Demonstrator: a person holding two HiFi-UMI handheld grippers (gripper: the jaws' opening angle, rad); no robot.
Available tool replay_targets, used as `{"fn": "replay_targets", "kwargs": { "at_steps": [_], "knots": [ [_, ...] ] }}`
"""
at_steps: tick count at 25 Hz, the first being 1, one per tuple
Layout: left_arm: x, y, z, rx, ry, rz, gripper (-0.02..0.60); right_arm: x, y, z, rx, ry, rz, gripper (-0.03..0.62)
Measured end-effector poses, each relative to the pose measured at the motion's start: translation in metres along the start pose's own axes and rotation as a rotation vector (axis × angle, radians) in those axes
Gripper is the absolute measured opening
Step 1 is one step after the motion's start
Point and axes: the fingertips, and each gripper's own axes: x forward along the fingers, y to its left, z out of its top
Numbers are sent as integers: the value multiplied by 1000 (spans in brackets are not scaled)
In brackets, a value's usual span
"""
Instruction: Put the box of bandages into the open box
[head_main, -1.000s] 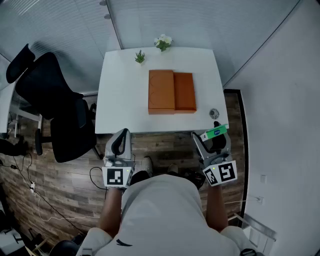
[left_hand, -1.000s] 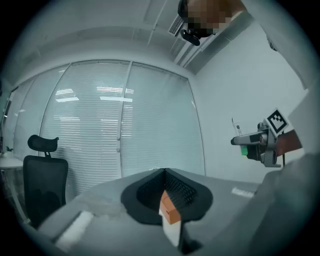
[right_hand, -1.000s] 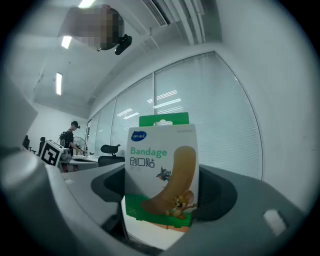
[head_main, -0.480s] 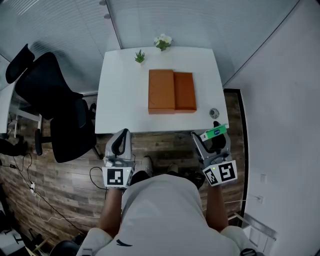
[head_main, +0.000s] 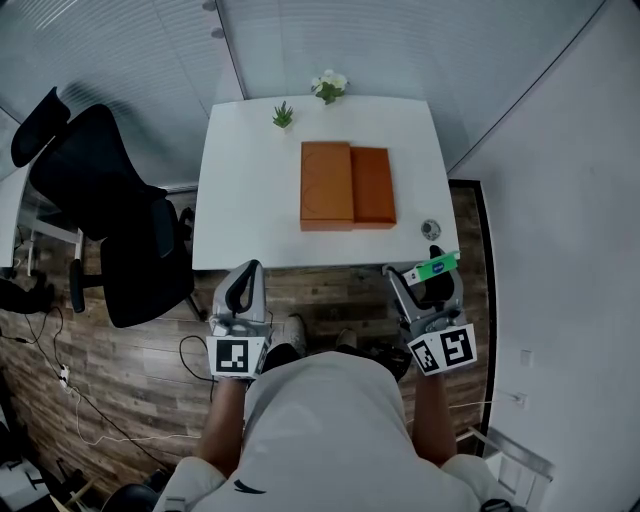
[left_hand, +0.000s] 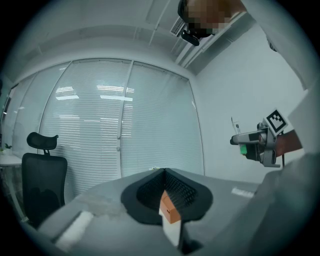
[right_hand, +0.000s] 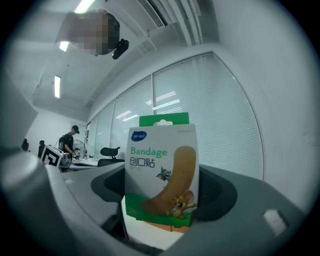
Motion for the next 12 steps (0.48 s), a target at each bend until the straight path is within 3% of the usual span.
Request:
{"fn": "replay_targets", "kwargs": {
  "at_steps": [12],
  "knots": [
    [3,22,5,-41,-13,-34,6,22,7,3,0,-3,-36,374]
  ]
}}
